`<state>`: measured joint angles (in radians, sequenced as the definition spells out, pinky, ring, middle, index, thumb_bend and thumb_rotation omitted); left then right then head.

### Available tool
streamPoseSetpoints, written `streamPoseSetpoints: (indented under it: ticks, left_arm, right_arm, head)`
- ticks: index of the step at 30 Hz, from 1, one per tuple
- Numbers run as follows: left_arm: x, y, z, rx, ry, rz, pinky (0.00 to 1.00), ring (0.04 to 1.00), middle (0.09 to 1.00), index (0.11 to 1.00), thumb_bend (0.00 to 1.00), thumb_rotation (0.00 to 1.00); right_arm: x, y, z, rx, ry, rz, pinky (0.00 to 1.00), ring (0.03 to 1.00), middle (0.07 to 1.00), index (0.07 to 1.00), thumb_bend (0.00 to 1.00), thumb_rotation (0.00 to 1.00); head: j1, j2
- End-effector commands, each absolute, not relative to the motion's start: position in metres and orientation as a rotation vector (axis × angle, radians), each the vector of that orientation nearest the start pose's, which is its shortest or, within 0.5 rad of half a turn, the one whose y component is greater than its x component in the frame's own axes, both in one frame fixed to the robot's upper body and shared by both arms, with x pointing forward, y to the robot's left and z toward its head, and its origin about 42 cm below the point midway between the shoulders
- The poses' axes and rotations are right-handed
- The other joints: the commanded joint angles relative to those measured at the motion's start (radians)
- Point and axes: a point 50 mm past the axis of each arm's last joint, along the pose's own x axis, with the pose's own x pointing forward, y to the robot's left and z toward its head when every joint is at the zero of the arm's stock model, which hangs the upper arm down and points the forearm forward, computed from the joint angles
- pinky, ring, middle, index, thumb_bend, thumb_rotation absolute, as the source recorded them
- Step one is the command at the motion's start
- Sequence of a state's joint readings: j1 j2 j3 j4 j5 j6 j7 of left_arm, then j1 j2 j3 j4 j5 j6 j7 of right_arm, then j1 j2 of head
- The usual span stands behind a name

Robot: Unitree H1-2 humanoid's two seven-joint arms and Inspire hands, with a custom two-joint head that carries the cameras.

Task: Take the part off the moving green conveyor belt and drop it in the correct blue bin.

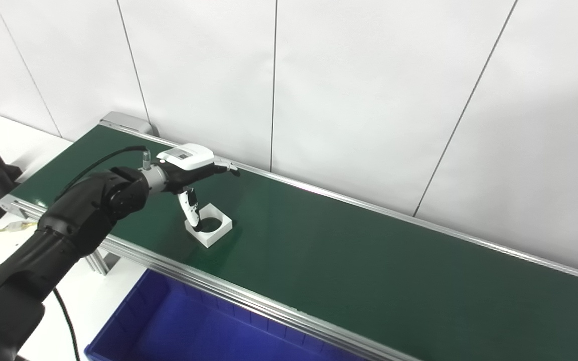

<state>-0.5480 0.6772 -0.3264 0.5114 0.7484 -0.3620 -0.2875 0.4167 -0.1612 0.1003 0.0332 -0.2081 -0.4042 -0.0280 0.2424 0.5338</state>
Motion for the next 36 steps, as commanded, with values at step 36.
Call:
streamPoseSetpoints:
  ticks: [36]
  left_arm:
    - [0.436, 0.312, 0.131, 1.554, -0.204, -0.582, 0.58, 0.654, 0.726, 0.681, 0.63, 0.00]
  right_arm:
    - [0.118, -0.250, 0.048, -0.306, -0.034, 0.093, 0.69, 0.760, 0.818, 0.825, 0.85, 0.25]
  head:
    - [-0.007, 0.040]
